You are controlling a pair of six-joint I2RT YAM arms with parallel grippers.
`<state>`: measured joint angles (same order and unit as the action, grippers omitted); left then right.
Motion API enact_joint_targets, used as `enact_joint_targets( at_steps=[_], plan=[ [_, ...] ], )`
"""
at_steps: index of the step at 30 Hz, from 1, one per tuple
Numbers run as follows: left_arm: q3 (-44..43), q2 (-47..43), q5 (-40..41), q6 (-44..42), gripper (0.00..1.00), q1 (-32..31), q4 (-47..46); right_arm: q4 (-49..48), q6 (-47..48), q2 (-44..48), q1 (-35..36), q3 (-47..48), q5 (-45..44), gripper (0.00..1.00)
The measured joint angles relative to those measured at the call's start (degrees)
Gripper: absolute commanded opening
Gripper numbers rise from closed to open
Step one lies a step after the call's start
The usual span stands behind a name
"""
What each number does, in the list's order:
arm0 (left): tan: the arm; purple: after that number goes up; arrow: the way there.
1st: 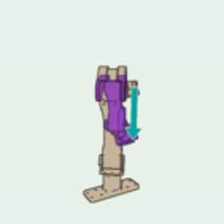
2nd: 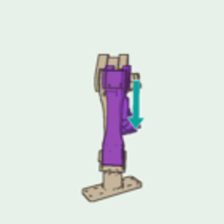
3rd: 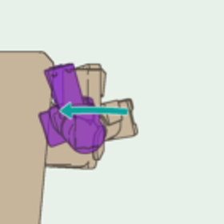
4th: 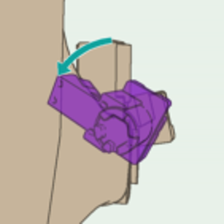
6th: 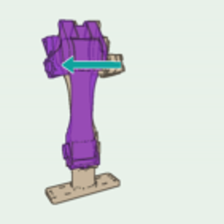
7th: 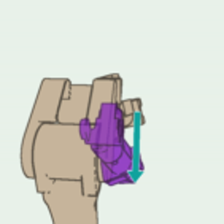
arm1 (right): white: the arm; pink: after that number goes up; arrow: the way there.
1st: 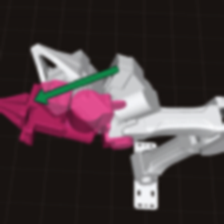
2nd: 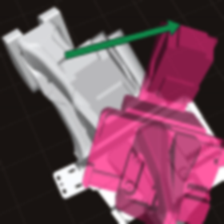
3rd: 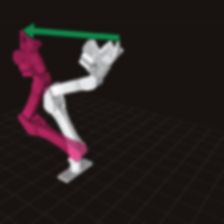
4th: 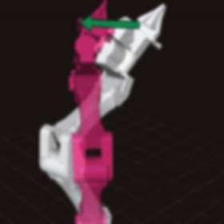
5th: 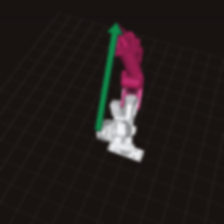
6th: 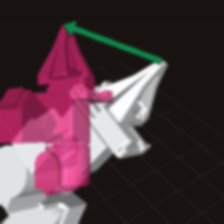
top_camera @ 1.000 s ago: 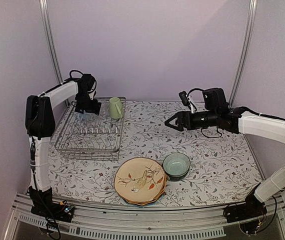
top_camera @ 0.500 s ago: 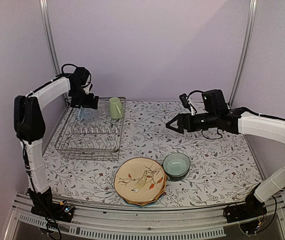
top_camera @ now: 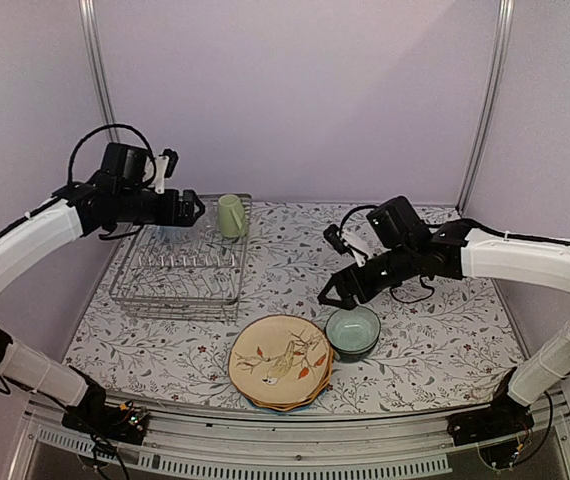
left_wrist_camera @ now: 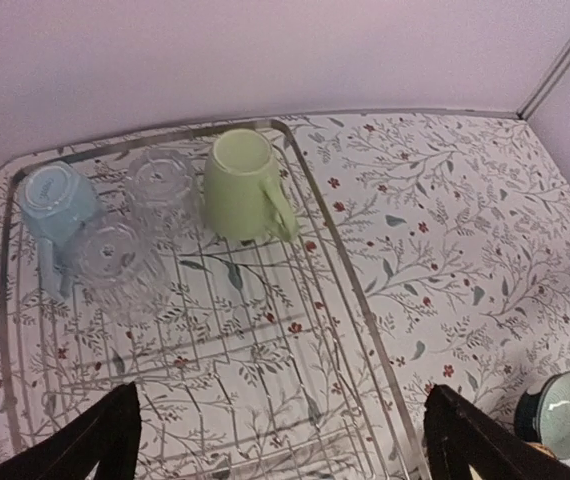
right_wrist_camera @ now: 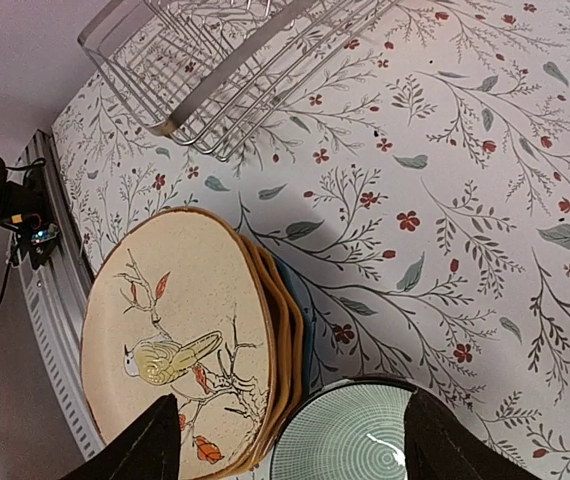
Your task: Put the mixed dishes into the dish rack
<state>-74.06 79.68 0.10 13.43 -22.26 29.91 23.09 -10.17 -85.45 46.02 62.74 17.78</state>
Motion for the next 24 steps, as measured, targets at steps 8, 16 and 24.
enact_joint_targets(
  at_steps=[8, 16, 24],
  plan=[
    [23.8, -19.1, -2.3, 9.5, 0.88, -17.5, -8.7, 5.4, 3.9, -8.7, 5.4, 6.1, -0.3, 0.67],
    [34.2, -26.1, 2.2, 17.5, 0.84, -26.1, -11.5, 8.8, 5.4, -15.2, 7.3, 9.7, -1.1, 0.58],
    [39.3, -22.0, 6.5, 23.6, 0.79, -34.2, -15.5, 10.6, 6.5, -17.2, 7.3, 10.9, -0.3, 0.47]
  ],
)
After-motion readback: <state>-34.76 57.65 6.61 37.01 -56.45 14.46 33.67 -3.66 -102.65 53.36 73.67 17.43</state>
